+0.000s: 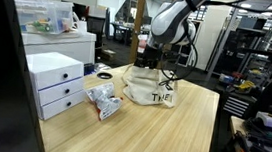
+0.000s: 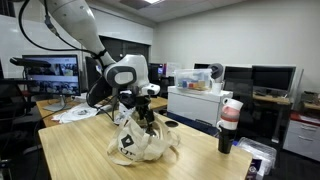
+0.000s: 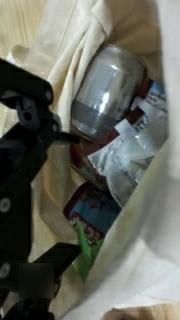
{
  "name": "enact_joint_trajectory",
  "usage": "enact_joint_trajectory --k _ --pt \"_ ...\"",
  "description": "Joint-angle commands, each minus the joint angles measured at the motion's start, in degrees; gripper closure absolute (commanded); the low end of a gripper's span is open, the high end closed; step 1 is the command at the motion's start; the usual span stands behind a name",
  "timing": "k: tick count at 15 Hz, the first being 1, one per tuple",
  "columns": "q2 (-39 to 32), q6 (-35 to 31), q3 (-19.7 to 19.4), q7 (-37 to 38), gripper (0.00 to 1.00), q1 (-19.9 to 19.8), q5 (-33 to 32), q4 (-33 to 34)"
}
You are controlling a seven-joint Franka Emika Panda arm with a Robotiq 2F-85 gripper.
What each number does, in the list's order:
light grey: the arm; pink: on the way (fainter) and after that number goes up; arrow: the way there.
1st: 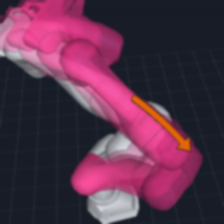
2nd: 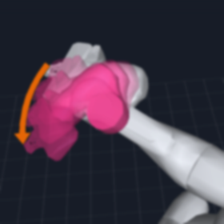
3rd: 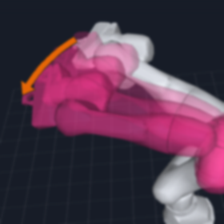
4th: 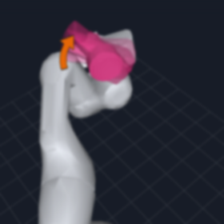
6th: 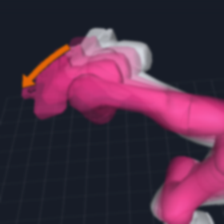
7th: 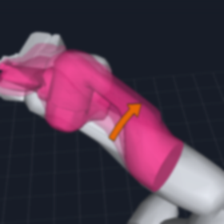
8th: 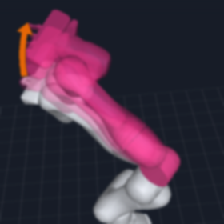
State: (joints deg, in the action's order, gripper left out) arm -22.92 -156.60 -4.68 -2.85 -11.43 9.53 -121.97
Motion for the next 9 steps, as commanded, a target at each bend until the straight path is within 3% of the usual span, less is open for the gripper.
enact_joint_trajectory --k 1,9 --pt "0.7 -0.1 -0.2 0.7 0.00 0.0 -0.1 -0.7" --pt "5.8 0.3 -1.6 0.2 0.00 -0.2 -0.4 -4.1"
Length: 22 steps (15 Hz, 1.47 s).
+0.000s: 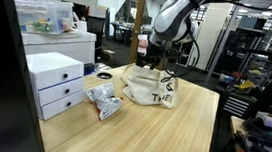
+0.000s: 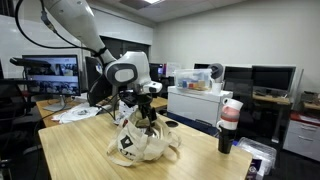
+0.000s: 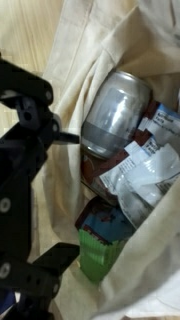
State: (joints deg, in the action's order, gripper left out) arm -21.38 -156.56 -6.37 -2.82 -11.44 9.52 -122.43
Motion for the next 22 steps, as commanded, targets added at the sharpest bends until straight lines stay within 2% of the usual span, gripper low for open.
enact_joint_trajectory --k 1,14,22 --pt "4.9 0.5 0.2 0.0 0.00 -0.2 -0.2 -3.9" --pt "3.1 3.2 3.0 0.2 0.00 0.7 1.5 -2.5" --pt "0.5 3.1 2.0 1.4 0.00 0.9 0.4 -1.5"
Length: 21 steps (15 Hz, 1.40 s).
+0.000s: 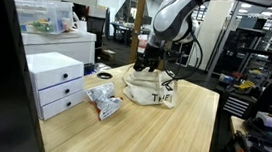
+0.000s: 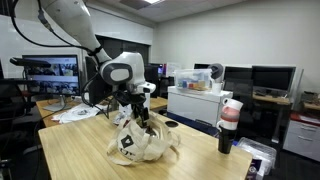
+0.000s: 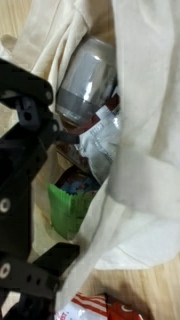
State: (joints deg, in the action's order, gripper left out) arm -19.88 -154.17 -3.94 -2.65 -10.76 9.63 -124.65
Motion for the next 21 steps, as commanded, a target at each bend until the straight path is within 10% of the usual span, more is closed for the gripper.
enact_joint_trajectory --k 1,7,8,21 --pt "-1.4 0.7 -0.6 1.5 0.00 0.2 0.1 0.9" --pt "-3.2 0.8 -0.6 2.0 0.04 0.0 0.4 2.3" --pt "-3.4 0.9 -0.5 1.9 0.26 -0.1 0.5 2.6" --pt "-3.1 0.8 -0.1 1.1 1.00 -0.6 0.8 3.0"
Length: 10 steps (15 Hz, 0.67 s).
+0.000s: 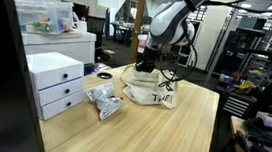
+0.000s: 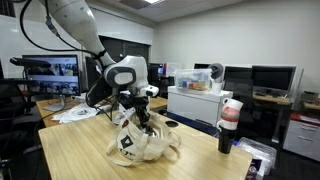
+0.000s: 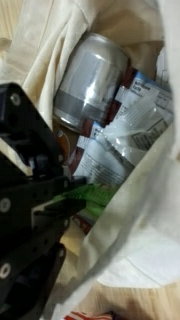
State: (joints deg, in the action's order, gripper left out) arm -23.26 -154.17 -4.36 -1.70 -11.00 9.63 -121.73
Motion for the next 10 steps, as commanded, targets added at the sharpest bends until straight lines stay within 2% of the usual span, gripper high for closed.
enact_joint_trajectory --k 1,10 --pt "0.6 0.8 0.2 0.3 1.00 -0.2 0.5 -0.1" --pt "7.2 6.3 -3.6 2.5 1.00 0.4 -1.9 -2.5"
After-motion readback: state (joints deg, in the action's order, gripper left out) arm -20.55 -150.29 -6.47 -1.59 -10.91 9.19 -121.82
